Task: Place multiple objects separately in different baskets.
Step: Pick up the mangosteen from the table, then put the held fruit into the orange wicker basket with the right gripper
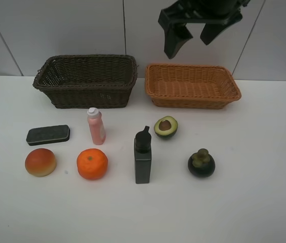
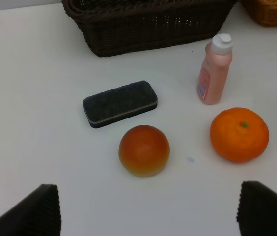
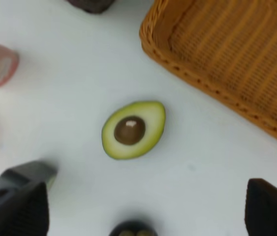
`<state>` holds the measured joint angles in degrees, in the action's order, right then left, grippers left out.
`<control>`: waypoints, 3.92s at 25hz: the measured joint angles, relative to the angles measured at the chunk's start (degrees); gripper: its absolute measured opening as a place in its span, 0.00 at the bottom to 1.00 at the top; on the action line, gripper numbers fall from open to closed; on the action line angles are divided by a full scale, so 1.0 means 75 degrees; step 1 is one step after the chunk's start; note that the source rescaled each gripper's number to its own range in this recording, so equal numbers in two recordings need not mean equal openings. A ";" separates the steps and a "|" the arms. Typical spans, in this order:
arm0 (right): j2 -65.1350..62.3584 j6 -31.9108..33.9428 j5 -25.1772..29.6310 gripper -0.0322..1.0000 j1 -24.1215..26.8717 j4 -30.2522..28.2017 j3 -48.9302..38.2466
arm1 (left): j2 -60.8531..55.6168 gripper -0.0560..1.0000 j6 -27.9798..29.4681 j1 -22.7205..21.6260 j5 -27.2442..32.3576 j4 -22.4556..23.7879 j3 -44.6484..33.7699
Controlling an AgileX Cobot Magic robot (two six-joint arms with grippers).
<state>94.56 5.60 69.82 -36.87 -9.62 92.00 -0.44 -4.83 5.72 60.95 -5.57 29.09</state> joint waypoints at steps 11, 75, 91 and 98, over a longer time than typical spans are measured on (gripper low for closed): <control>-0.0901 0.0163 0.0010 1.00 0.0025 0.0200 -0.2727 | 0.0000 0.85 0.0000 0.0000 0.0000 0.0000 0.0000; 0.1251 0.0188 -0.4256 0.77 0.0720 0.1283 -0.5649 | 0.0000 0.85 0.0000 0.0000 0.0000 0.0000 0.0000; 0.0399 0.0364 -0.1373 0.77 0.1792 0.0452 -0.2203 | 0.0000 0.85 0.0000 0.0000 0.0000 0.0000 0.0000; 0.0666 0.0380 -0.1494 0.77 0.2746 0.0247 -0.0895 | 0.0000 0.85 0.0000 0.0000 0.0000 0.0000 0.0000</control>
<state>99.55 8.45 58.61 -16.28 -7.77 85.28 -0.44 -4.83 5.72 60.95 -5.57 29.09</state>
